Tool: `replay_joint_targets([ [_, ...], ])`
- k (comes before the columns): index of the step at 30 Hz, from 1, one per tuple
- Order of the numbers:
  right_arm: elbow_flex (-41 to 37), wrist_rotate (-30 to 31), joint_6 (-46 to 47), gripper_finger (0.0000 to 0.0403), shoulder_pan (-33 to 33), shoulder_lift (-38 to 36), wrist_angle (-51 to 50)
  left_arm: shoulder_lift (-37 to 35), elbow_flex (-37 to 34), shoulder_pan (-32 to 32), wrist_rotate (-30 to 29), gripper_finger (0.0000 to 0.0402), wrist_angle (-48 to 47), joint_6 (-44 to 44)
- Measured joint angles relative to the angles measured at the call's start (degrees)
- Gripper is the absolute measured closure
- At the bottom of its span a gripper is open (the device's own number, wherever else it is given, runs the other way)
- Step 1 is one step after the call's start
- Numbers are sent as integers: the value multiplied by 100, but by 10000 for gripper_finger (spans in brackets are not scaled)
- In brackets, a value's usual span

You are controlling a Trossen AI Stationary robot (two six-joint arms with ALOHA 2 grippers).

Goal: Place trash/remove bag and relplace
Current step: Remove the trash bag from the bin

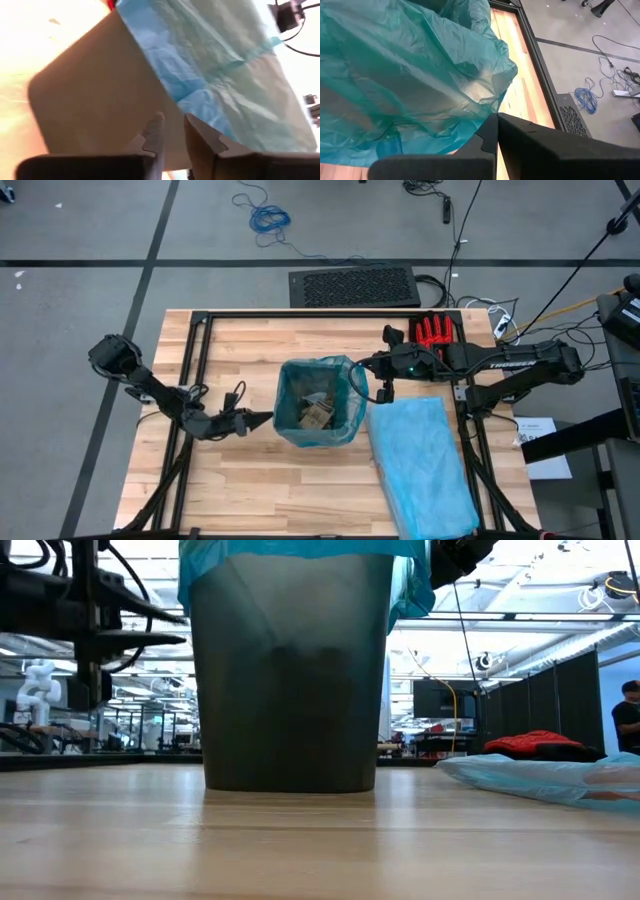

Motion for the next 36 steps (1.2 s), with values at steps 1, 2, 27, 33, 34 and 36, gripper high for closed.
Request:
replay_joint_targets([
  [1, 0, 0, -2, 403, -1, 0, 0, 2, 0, 0, 3, 318, 102, 90],
  [2, 0, 0, -1, 403, 0, 0, 2, 0, 0, 0, 2, 310, 204, 185],
  [27, 0, -1, -16, 403, -1, 0, 11, 1, 101, 537, 841, 291, 367, 402],
  [33, 0, 0, -16, 403, -1, 0, 10, 126, 166, 557, 952, 291, 342, 462],
  [34, 0, 0, -16, 403, -1, 0, 9, 186, 166, 557, 953, 291, 311, 390],
  [36, -2, 0, -16, 403, 1, 0, 9, 322, 166, 557, 955, 291, 293, 291],
])
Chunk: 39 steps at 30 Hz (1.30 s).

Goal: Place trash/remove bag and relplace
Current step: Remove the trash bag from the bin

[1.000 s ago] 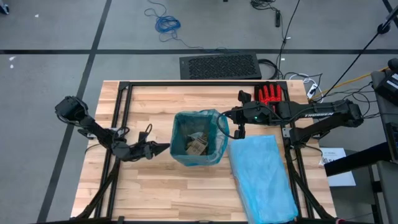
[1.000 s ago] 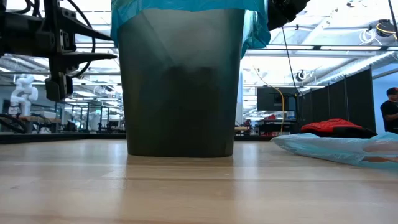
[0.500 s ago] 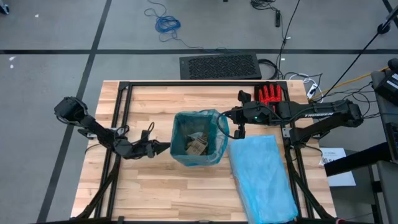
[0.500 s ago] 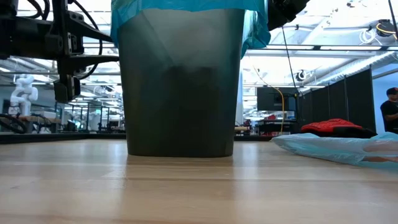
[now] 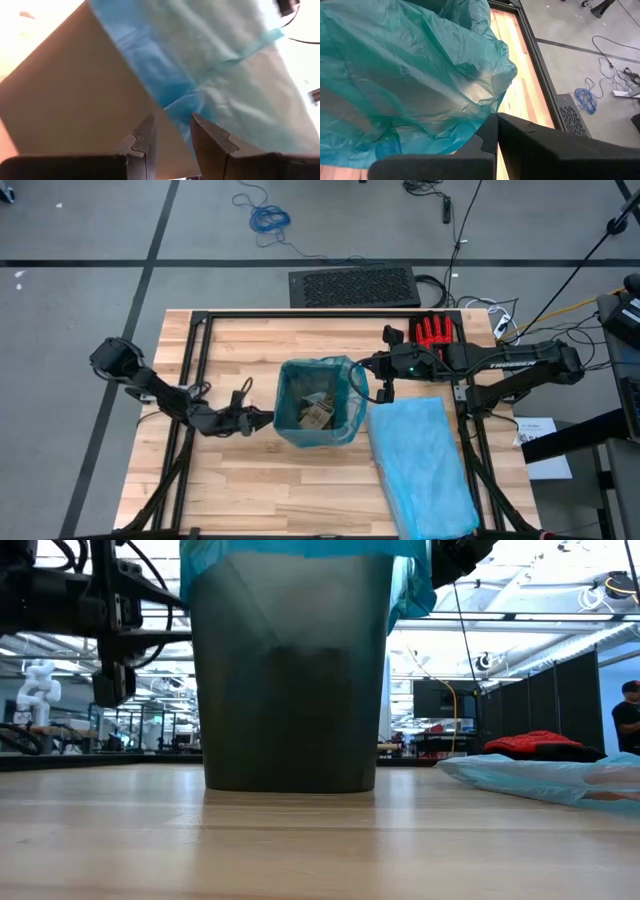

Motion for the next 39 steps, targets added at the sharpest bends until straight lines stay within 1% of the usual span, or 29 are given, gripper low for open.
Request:
replay_joint_targets([
  [3, 2, -1, 1, 403, -2, 0, -1, 232, 0, 0, -20, 291, 80, -216],
  [6, 2, 0, 0, 403, -2, 0, -1, 364, 0, 0, -45, 291, 379, -204],
  [11, 2, -2, 1, 403, -2, 0, -1, 403, 0, 0, -55, 291, 874, 166],
  [20, 2, -2, 7, 403, 0, 0, -9, 403, 0, -25, -64, 292, 1088, 437],
  [23, 2, 0, 11, 403, -2, 0, -12, 403, 0, -107, -14, 292, 1526, 852],
  [26, 2, -1, 13, 403, -1, 0, -11, 401, 1, -188, 271, 292, 2177, 1588],
  [29, 2, 0, 13, 403, -2, 0, -9, 215, 95, -237, 466, 292, 2171, 2232],
  [31, 0, 0, -8, 403, -2, 0, 7, 65, 131, -238, 560, 292, 2175, 2509],
  [33, 0, -1, -12, 403, -2, 0, 10, -9, 142, -239, 678, 292, 2175, 2633],
  [36, 0, -1, -50, 403, -2, 0, 22, -100, 142, -237, 697, 292, 2172, 2657],
  [39, 0, -1, -118, 403, -2, 0, 96, -245, 142, -238, 716, 292, 2170, 2911],
])
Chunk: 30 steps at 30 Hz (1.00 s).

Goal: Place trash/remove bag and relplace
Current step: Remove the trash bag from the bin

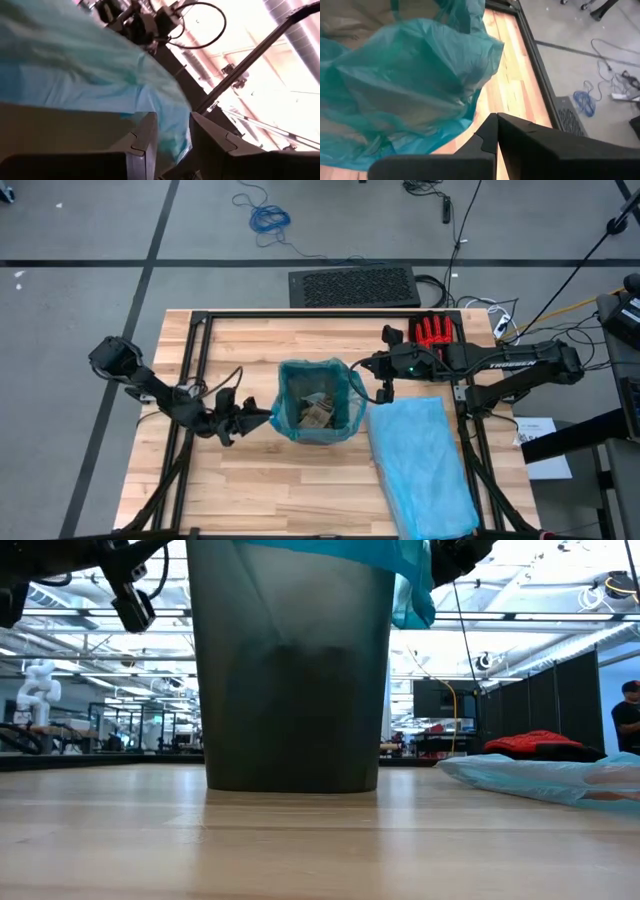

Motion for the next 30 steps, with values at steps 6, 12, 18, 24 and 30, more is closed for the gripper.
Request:
replay_joint_targets([
  [6, 0, -11, 51, 403, -87, 0, 509, -436, 0, 37, 5, 293, 0, 660],
  [12, 0, -119, 1428, 403, -840, 0, 649, -883, 0, 278, -26, 313, -571, 678],
  [18, 0, -2780, 2392, 379, -2111, 306, 541, -1044, 0, 531, -14, 356, -990, 442],
  [24, 0, -4365, 2844, 309, -2581, 964, 1062, -1098, 0, 702, 166, 376, -987, 435],
  [30, 0, -5650, 3544, 240, -2595, 1614, 1948, -1096, 0, 902, 455, 377, -992, 415],
])
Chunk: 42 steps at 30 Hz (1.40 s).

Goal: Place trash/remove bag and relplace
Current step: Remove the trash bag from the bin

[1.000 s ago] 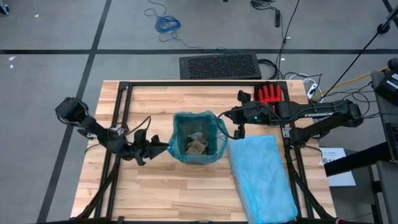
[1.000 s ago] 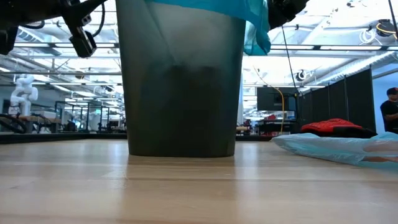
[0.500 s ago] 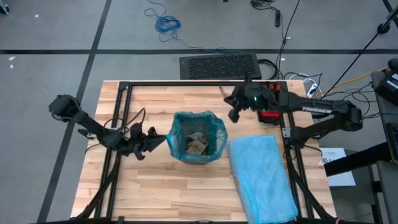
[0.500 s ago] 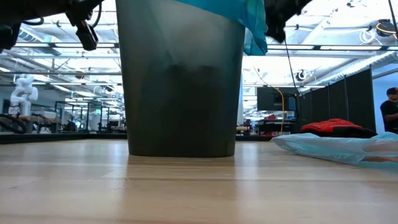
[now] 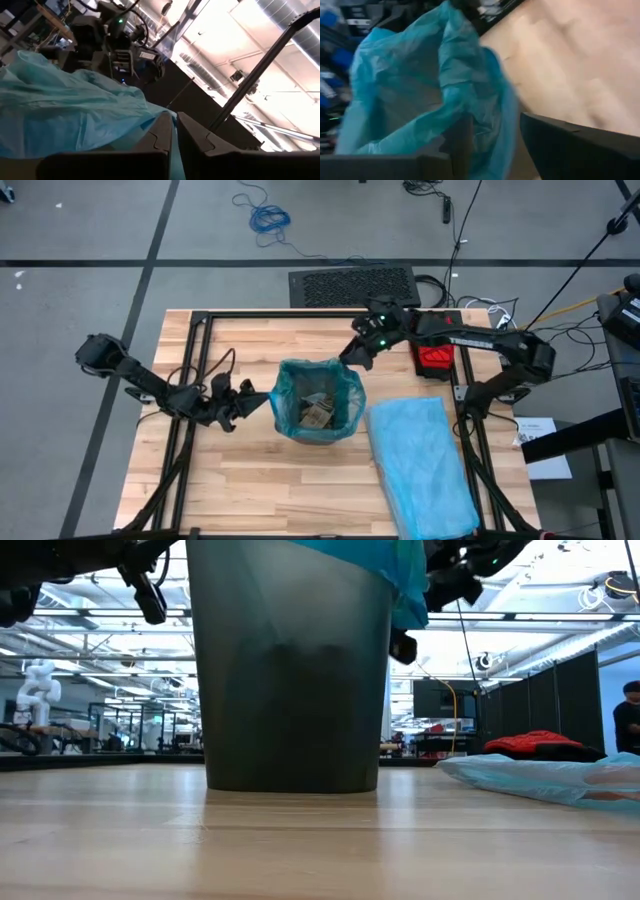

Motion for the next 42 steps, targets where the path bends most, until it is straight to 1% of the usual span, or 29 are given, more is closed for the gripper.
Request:
replay_joint_targets([
  [3, 0, -295, 241, 225, 41, 226, 334, 0, 0, 103, 85, 377, -28, -103],
  [6, 0, -295, 343, 235, 40, 281, 625, 0, 0, 221, 285, 377, -46, -116],
  [9, 0, -179, 320, 273, 42, 220, 825, 0, 0, 297, 342, 377, -61, -111],
  [12, 0, -170, 146, 339, 82, 80, 986, 0, 0, 370, 344, 382, -61, -95],
  [13, 0, -168, 61, 365, 112, 38, 1008, 0, 0, 402, 346, 386, -63, -83],
  [14, 0, -167, -52, 383, 153, 10, 1030, 0, 0, 428, 354, 392, -63, -49],
  [15, 0, -166, -194, 391, 211, -20, 1101, 0, 0, 448, 398, 397, -62, 7],
  [19, 30, -149, -583, 399, 430, -208, 1240, 0, 0, 508, 552, 400, -123, 28],
  [21, 74, -41, -711, 401, 527, -273, 1180, 0, 3, 508, 581, 400, -239, 25],
  [23, 124, 125, -803, 400, 595, -340, 1118, 0, 61, 508, 582, 400, -507, 25],
  [25, 174, 149, -812, 399, 582, -405, 1114, 0, 187, 508, 596, 400, -821, 24],
  [29, 227, 147, -632, 387, 410, -411, 1043, 1, 605, 508, 892, 401, -1690, 25],
  [31, 227, 145, -610, 370, 295, -408, 946, 2, 900, 506, 1028, 401, -2217, 61],
  [35, 227, 143, -624, 320, 55, -406, 743, 2, 1497, 504, 1134, 401, -3217, 318],
  [40, 227, 141, -624, 256, -154, -341, 725, -2, 2247, 578, 1216, 401, -4289, 644],
  [42, 229, 136, -624, 237, -197, -300, 745, -67, 2556, 625, 1225, 401, -4930, 775],
])
